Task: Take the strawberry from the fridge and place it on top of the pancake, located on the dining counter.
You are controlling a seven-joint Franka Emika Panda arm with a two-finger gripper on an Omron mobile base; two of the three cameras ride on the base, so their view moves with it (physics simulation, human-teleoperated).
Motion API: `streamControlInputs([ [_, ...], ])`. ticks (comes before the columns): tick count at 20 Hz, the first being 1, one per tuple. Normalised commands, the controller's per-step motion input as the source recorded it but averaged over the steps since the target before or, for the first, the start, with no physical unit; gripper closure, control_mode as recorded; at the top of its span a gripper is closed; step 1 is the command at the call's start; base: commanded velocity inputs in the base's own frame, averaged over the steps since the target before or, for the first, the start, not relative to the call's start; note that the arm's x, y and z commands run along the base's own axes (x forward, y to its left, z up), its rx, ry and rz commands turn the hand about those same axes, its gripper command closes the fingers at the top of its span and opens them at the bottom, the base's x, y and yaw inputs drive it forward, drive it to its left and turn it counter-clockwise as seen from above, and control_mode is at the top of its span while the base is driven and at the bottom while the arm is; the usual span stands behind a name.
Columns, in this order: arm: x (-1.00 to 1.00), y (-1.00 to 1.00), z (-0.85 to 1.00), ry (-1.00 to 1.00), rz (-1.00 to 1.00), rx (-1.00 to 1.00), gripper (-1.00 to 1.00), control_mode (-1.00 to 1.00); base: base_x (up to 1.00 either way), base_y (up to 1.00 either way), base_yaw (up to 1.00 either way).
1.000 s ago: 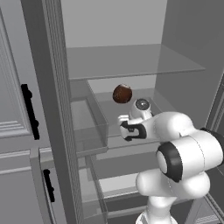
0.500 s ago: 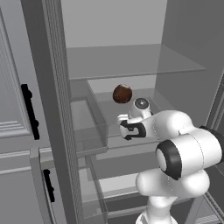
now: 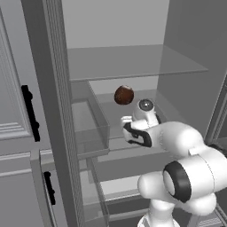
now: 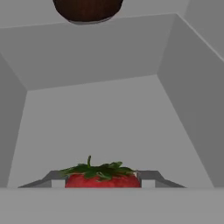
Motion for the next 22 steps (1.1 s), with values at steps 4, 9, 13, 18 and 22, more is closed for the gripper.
streamControlInputs([
  [4, -0.95, -0.31, 0.86, 0.03, -0.01, 0.01, 1.00, -1.00, 0.00, 0.00, 0.00],
  [9, -0.99, -0.34, 0.99, 0.07, 0.00, 0.05, 1.00, -1.00, 0.00, 0.00, 0.00],
  [13, -1.00, 0.00, 0.95, 0.12, 0.00, 0.02, 1.00, -1.00, 0.00, 0.00, 0.00],
  [18, -0.87, 0.00, 0.90, 0.26, -0.01, 0.00, 1.00, -1.00, 0.00, 0.00, 0.00],
  [22, -0.83, 0.00, 0.71, 0.27, 0.00, 0.00, 1.00, -1.00, 0.00, 0.00, 0.00],
])
